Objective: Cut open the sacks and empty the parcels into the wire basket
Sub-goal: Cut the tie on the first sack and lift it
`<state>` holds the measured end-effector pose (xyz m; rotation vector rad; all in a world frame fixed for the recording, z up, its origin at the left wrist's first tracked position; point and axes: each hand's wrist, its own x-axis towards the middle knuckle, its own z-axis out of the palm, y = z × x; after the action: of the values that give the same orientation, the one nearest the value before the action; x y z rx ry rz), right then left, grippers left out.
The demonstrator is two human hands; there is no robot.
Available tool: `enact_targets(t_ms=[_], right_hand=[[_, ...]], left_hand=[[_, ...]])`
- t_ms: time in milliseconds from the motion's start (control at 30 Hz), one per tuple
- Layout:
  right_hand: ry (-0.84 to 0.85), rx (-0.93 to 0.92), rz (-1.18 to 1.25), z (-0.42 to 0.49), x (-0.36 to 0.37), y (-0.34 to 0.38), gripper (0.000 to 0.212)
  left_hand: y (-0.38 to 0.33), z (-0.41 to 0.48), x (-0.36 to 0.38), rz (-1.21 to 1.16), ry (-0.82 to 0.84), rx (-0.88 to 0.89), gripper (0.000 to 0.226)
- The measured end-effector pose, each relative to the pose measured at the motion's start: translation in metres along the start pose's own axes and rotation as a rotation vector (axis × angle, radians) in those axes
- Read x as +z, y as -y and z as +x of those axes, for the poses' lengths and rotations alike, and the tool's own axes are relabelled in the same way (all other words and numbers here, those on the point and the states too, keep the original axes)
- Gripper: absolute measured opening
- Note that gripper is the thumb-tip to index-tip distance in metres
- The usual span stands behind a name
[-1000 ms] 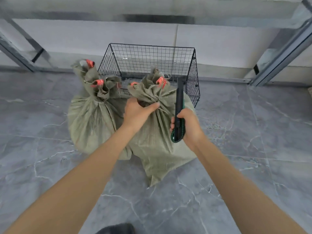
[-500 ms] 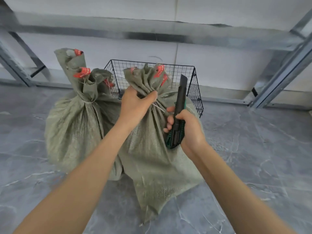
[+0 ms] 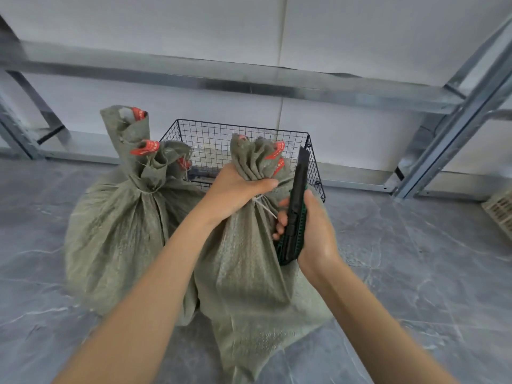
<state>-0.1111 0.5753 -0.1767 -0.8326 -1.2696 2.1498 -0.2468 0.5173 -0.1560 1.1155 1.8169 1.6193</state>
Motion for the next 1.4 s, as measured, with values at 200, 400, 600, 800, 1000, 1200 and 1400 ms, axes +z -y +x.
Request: enact_targets(t_ms=[200, 400, 600, 800, 1000, 1200, 1400], right_hand=[[0.010, -0.007, -0.018, -0.007, -0.008, 0.000, 0.038], [0.053, -0.158, -0.399, -0.022, -0.024, 0.009, 0.026], [0.057, -0.375, -0.926, -0.041, -0.046, 0.006, 0.006], [-0.069, -0.458, -1.368, -0.049, -0.054, 0.000, 0.019], [-0.065, -0.429, -1.488, -0.047, -0.046, 0.003, 0.022], [-0.108, -0.437, -1.471, -0.046, -0.035, 0.005, 0.024], [-0.105, -0.327, -1.209, -0.045, -0.027, 0.002, 0.026]], left_hand=[[0.011, 0.000, 0.000, 0.017, -0.102, -0.049, 0.013], [0.012, -0.003, 0.003, -0.059, -0.124, -0.110, 0.011], [0.011, -0.002, 0.001, -0.082, -0.100, -0.160, 0.007], [0.011, -0.002, 0.000, -0.119, -0.088, -0.175, 0.006], [0.011, -0.003, -0.001, -0.111, -0.090, -0.168, 0.009], [0.010, -0.006, 0.004, -0.112, -0.117, -0.160, 0.008], [0.006, -0.009, 0.009, -0.188, -0.154, -0.194, 0.008]])
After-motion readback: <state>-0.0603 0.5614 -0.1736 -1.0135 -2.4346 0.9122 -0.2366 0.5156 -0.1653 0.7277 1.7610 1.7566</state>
